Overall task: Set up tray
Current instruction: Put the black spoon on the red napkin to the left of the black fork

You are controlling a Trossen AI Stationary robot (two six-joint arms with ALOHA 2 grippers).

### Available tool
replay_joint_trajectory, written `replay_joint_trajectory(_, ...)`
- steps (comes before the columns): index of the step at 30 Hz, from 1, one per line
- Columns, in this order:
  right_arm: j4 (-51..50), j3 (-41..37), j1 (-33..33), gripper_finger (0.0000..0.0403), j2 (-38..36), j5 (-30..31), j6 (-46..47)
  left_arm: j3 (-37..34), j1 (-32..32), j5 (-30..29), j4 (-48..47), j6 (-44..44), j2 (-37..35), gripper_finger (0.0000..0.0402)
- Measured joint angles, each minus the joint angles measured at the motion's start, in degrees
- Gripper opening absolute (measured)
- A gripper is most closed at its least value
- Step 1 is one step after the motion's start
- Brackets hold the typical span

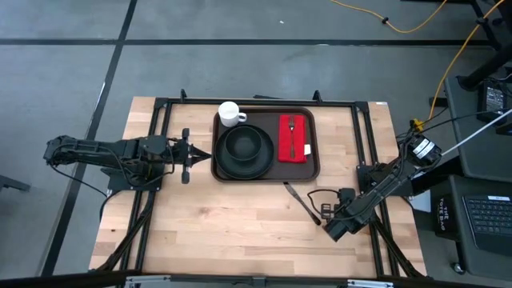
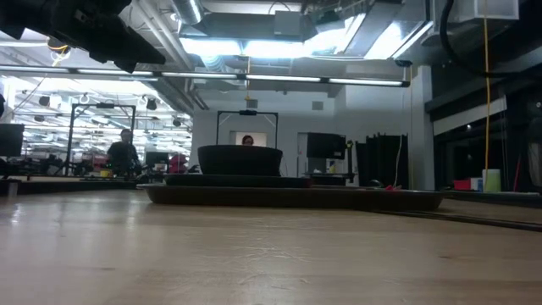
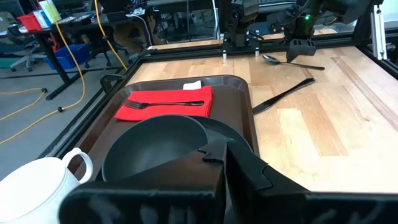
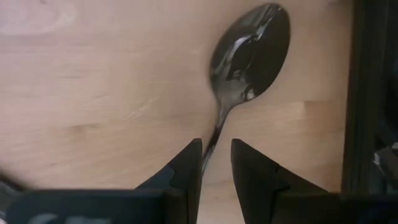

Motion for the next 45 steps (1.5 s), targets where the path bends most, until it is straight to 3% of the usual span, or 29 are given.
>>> replay_joint_trajectory(45, 0.8, 0.0, 0.1, 0.009, 4.9, 3.5, 0.0, 0.0, 0.0, 0.0, 0.0, 0.0, 0.0, 0.0004)
